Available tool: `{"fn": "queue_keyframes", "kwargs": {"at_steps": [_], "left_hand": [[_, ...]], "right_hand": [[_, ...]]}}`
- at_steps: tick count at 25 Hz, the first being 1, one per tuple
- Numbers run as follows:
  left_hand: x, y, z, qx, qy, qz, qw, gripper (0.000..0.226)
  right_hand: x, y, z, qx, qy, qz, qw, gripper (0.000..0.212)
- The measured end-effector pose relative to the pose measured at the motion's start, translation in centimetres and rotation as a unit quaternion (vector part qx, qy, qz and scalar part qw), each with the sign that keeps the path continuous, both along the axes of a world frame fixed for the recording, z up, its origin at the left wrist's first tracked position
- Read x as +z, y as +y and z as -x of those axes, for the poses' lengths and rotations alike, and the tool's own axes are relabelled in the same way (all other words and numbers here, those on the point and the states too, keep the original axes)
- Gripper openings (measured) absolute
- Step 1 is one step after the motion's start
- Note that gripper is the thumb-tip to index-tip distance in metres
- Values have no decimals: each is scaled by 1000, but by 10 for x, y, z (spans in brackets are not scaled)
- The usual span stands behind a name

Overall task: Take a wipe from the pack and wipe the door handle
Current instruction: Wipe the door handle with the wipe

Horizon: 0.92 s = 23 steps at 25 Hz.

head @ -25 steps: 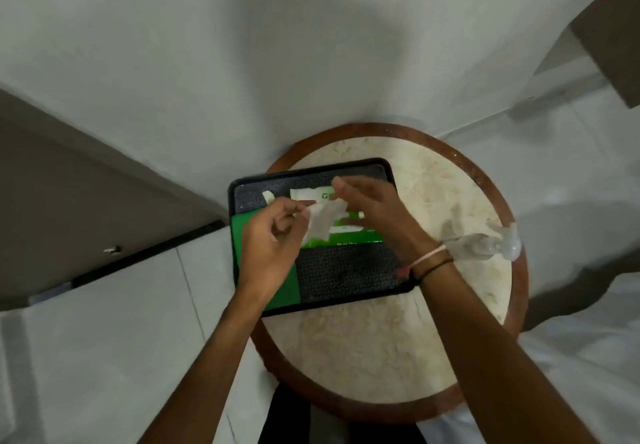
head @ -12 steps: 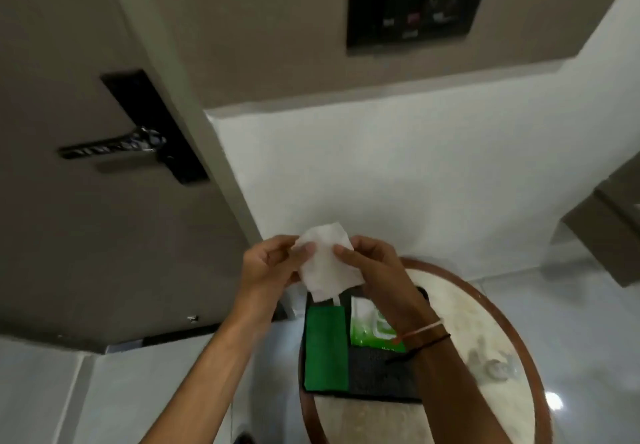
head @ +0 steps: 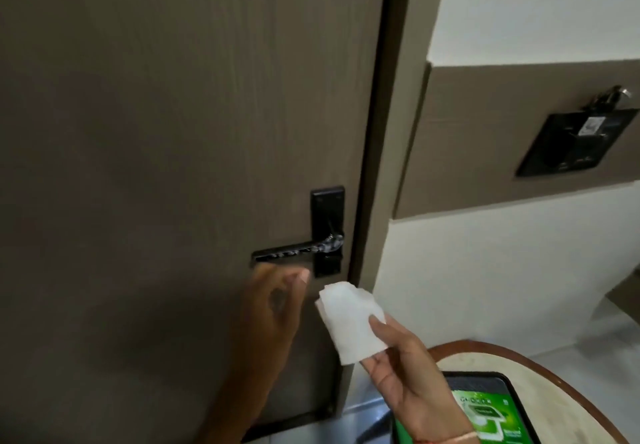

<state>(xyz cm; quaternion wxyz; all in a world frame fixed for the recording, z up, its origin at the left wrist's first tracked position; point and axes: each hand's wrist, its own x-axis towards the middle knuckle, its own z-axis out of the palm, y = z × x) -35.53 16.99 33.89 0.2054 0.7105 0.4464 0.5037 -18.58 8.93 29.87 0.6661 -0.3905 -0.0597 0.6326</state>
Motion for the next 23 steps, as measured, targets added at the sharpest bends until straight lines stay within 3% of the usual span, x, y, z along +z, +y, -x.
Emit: {"fn": "queue_keyframes", "kwargs": {"at_steps": [2, 4, 6, 8, 11, 16, 19, 23], "left_hand": [[27, 39, 37, 83, 57, -218, 971, 26], [49, 84, 57, 140, 152, -349, 914, 32], [63, 121, 63, 164, 285, -393, 859, 47], [61, 148, 66, 183, 370, -406, 815, 63], [51, 168, 65, 213, 374, -438, 789, 66], [41, 183, 62, 241, 351, -486, 763, 65], [40, 184, 61, 239, 341, -487, 767, 65], [37, 187, 59, 247, 331, -488, 769, 68]], "right_hand": [[16, 23, 21, -161, -178, -7, 971, 25], [34, 54, 40, -346, -420, -34, 838, 28], [34, 83, 66, -363, -553, -101, 743, 37], [17, 103, 87, -300, -640, -142, 693, 44], [-15, 123, 94, -262, -725, -137, 622, 43], [-27, 131, 102, -260, -795, -148, 528, 57], [-23, 136, 78, -267, -824, -150, 477, 54], [-30, 146, 68, -234, -873, -102, 417, 72]]}}
